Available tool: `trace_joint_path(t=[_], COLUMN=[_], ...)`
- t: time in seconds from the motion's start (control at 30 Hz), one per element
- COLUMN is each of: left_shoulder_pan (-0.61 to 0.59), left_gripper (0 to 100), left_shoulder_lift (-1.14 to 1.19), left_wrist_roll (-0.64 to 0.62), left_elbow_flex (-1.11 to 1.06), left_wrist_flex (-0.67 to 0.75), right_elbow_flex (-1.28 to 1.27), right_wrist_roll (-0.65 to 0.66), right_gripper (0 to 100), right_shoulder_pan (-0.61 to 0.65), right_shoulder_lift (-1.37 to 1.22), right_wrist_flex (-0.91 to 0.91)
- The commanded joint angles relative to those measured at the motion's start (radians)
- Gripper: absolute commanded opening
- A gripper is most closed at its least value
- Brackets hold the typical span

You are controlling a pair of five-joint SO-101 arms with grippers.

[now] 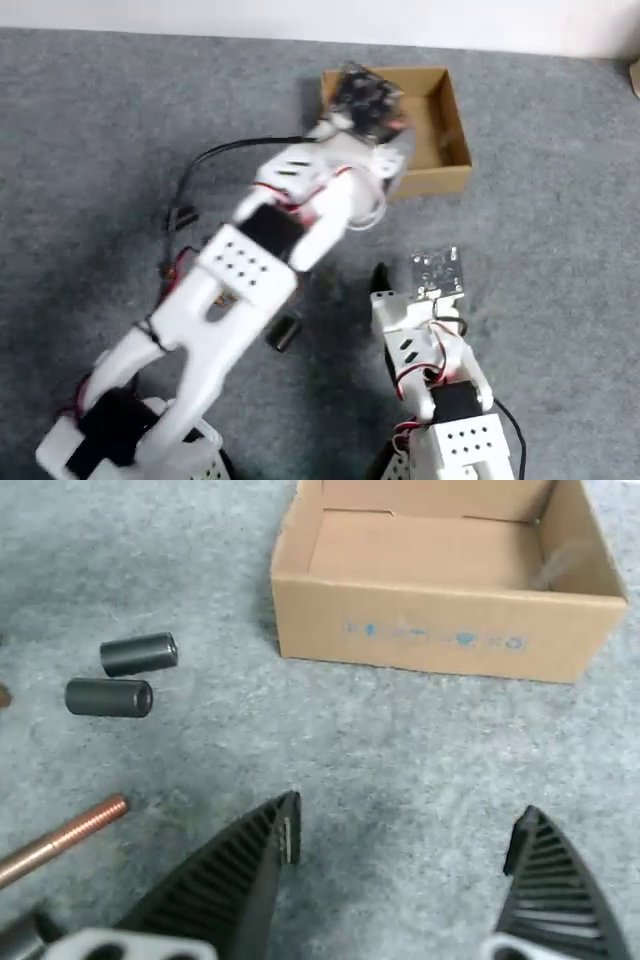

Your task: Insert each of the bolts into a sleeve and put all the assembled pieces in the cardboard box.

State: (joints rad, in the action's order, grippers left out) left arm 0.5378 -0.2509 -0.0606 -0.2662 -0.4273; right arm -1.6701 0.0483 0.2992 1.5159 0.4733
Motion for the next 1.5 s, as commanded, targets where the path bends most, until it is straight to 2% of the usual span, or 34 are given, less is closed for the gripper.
trace_joint_path(t=[0.0,0.13,0.27,0.4,0.57,0.77,0.9,1.07,1.27,1.47], left_shoulder_pan=[0.047,0.047,0.016,0.016,-0.007,-0.028,-0.025,-0.033,-0.012,-0.016], left_gripper=[0,0,0,0,0,0,0,2,18,16], left_shoulder_lift=[0.142,0.389,0.68,0.928,1.161,1.417,1.5,1.506,1.506,1.506], left_wrist_roll=[0.005,0.005,0.003,0.003,0.0,-0.003,-0.003,0.002,-0.003,0.0], left_elbow_flex=[0.205,0.403,0.657,0.923,1.167,1.44,1.557,1.62,1.698,1.733], left_wrist_flex=[0.14,0.172,0.17,0.158,0.129,0.124,0.095,-0.1,-0.258,-0.278], right_elbow_flex=[0.002,0.002,0.004,0.07,0.088,0.008,0.002,0.002,0.002,0.002], right_wrist_roll=[0.009,0.012,-0.032,-0.083,-0.083,-0.081,-0.081,-0.081,-0.081,-0.081], right_gripper=[30.7,30.7,30.7,30.7,30.7,30.7,30.7,30.7,30.7,30.7], right_shoulder_pan=[-0.012,-0.028,-0.165,-0.268,-0.28,-0.265,-0.265,-0.265,-0.265,-0.265], right_shoulder_lift=[0.007,0.007,0.007,0.008,0.008,0.008,0.008,0.008,0.008,0.008], right_wrist_flex=[-0.027,-0.027,-0.005,0.128,0.165,0.047,0.047,0.047,0.048,0.048])
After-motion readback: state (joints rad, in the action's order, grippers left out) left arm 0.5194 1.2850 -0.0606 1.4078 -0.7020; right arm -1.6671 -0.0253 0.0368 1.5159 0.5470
